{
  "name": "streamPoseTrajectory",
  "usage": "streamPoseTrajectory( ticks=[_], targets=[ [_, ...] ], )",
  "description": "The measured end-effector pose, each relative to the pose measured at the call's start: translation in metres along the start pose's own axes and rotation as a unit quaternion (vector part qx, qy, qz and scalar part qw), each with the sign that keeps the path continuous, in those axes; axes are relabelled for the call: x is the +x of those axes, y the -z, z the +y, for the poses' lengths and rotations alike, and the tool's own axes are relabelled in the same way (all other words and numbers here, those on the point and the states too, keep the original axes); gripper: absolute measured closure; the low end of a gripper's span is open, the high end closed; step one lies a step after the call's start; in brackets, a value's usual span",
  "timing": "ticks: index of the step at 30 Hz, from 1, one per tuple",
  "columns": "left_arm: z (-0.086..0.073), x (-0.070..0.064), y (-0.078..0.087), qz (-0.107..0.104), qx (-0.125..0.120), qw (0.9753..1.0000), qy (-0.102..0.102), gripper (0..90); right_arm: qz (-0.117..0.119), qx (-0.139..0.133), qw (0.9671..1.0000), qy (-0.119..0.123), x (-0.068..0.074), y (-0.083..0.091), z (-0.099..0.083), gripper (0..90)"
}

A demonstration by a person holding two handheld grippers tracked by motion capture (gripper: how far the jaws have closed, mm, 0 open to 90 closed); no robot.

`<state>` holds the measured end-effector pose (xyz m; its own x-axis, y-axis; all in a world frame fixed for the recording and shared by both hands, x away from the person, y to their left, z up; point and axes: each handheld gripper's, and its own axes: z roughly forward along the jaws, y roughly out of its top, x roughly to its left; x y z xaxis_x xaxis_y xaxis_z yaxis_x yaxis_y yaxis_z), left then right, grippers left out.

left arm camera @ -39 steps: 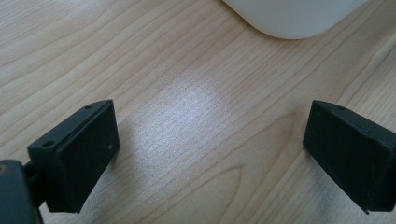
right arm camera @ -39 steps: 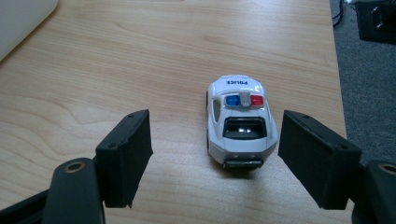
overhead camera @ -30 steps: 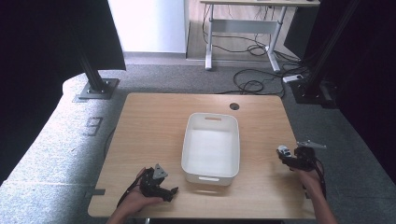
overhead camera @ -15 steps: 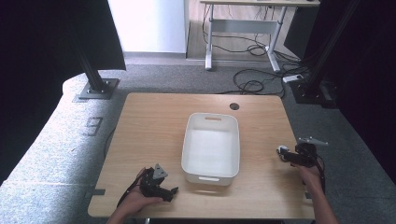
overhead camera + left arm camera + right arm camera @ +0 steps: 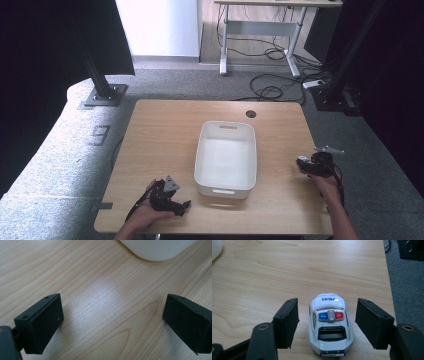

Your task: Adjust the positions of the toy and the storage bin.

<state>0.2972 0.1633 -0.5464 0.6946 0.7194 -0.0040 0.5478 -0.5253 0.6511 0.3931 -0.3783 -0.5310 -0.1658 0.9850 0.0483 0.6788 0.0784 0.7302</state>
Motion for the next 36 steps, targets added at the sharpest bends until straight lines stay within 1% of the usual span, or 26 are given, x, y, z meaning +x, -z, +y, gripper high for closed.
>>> streamPoseTrajectory(
  ticks=[5,13,17,26,36],
  targets=[
    [0.0000,-0.0001,0.0000,0.000,0.000,1.0000,0.000,3.5,0.000,0.001,1.0000,0.003,0.0001,-0.0007,-0.0016,39.3],
    [-0.0001,0.0000,0.0000,0.000,0.000,1.0000,0.000,3.5,0.001,0.010,1.0000,-0.002,-0.0029,-0.0033,-0.0043,45.2],
    [-0.0001,0.0000,0.0000,0.000,0.000,1.0000,0.000,3.5,-0.003,0.014,0.9999,0.002,-0.0022,-0.0046,-0.0051,49.7],
    [-0.0001,-0.0001,0.0000,0.000,0.000,1.0000,0.000,3.5,0.002,0.016,0.9999,-0.006,-0.0025,-0.0042,-0.0048,50.4],
    [-0.0001,-0.0001,0.0000,0.001,0.000,1.0000,0.000,3.5,0.012,0.016,0.9998,0.000,0.0020,-0.0036,-0.0051,50.5]
  ],
)
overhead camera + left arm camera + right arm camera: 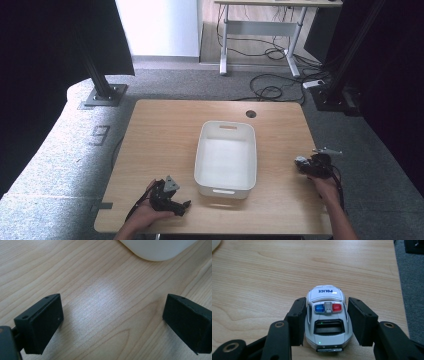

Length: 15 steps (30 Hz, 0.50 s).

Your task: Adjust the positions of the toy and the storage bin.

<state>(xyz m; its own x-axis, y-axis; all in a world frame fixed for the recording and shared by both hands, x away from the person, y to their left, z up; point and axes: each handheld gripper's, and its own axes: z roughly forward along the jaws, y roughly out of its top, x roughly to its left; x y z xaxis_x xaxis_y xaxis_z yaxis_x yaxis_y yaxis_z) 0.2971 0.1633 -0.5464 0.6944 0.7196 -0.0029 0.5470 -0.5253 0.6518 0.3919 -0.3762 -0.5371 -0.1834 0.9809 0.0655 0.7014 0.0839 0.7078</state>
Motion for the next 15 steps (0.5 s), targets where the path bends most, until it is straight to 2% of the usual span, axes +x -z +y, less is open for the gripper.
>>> streamPoseTrajectory(
  ticks=[15],
  targets=[
    [0.000,0.000,0.000,0.001,0.001,1.0000,0.001,3.6,0.028,-0.003,0.9996,-0.001,0.012,0.008,-0.001,50.6]
  ],
)
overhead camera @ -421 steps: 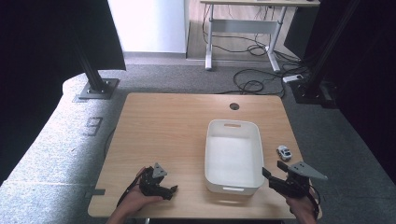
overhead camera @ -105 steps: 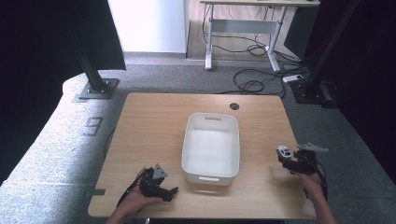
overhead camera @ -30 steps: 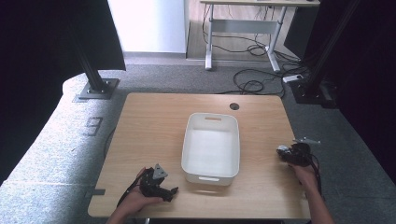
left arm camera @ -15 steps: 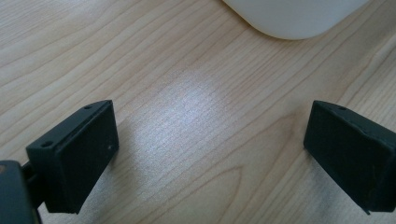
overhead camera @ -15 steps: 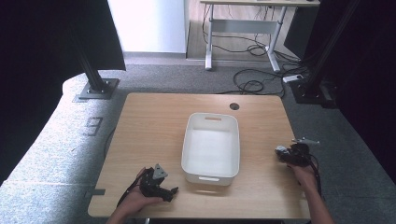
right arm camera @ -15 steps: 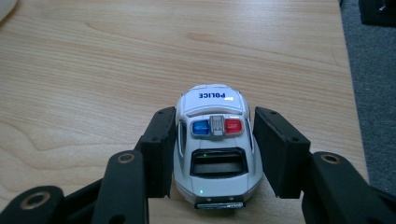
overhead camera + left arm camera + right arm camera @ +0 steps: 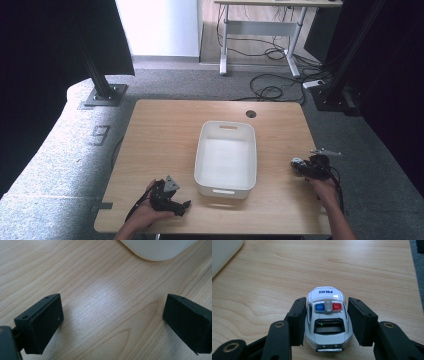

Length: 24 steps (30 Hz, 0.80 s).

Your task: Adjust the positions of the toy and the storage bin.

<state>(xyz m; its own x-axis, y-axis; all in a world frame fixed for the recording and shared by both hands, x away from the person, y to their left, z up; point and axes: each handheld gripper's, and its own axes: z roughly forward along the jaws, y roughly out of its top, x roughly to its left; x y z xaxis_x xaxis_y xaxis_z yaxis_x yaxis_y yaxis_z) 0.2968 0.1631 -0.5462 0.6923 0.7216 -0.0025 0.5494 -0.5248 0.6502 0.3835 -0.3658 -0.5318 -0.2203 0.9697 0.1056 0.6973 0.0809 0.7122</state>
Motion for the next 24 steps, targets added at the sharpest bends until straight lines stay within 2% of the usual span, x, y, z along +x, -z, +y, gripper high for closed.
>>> streamPoseTrajectory(
  ticks=[19,24],
  targets=[
    [0.000,0.000,0.000,0.000,0.000,1.0000,0.000,3.6,0.028,0.012,0.9995,0.001,0.019,0.002,-0.006,50.6],
    [0.000,0.000,0.000,0.000,-0.001,1.0000,0.000,3.6,0.034,0.014,0.9993,0.011,0.030,0.002,-0.005,50.6]
  ],
)
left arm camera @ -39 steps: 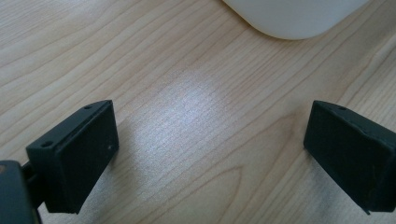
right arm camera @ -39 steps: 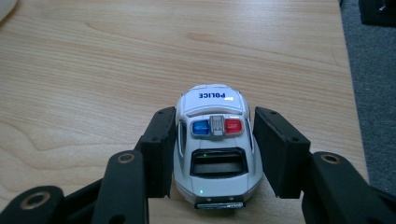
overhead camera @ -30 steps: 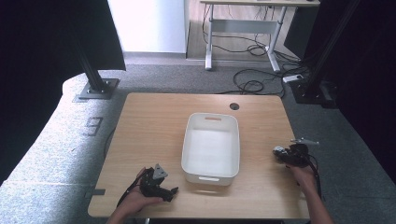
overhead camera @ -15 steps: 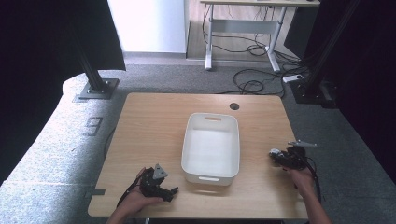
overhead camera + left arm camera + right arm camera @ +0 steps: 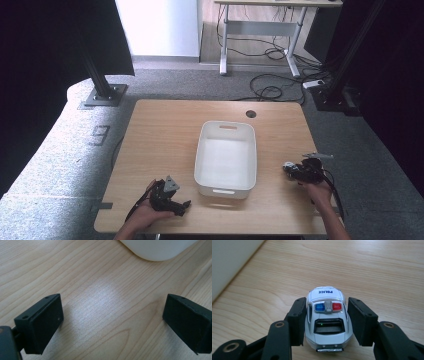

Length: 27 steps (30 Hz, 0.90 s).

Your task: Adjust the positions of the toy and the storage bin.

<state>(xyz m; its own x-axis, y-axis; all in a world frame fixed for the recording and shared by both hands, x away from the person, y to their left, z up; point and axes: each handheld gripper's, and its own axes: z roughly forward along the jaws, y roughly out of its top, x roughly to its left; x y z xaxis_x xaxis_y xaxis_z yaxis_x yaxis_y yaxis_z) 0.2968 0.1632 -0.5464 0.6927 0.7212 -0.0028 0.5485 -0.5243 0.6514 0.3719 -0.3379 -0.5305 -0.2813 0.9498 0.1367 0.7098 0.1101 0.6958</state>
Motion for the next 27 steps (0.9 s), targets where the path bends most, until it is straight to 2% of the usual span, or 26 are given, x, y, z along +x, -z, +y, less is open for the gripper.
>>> streamPoseTrajectory(
  ticks=[7,11,13,27],
  targets=[
    [0.000,0.000,0.000,0.000,0.000,1.0000,0.000,3.6,0.015,0.003,0.9996,0.024,0.020,-0.003,0.002,50.6],
    [0.000,0.000,0.000,-0.001,0.000,1.0000,-0.001,3.6,0.022,0.005,0.9993,0.029,0.028,-0.004,0.001,50.6],
    [0.000,0.000,0.000,-0.001,0.001,1.0000,-0.001,3.6,0.030,0.006,0.9992,0.024,0.030,-0.005,0.000,50.6],
    [0.001,0.000,0.000,-0.002,0.003,1.0000,-0.003,3.2,0.033,0.012,0.9988,0.033,0.038,-0.004,-0.006,50.6]
  ],
)
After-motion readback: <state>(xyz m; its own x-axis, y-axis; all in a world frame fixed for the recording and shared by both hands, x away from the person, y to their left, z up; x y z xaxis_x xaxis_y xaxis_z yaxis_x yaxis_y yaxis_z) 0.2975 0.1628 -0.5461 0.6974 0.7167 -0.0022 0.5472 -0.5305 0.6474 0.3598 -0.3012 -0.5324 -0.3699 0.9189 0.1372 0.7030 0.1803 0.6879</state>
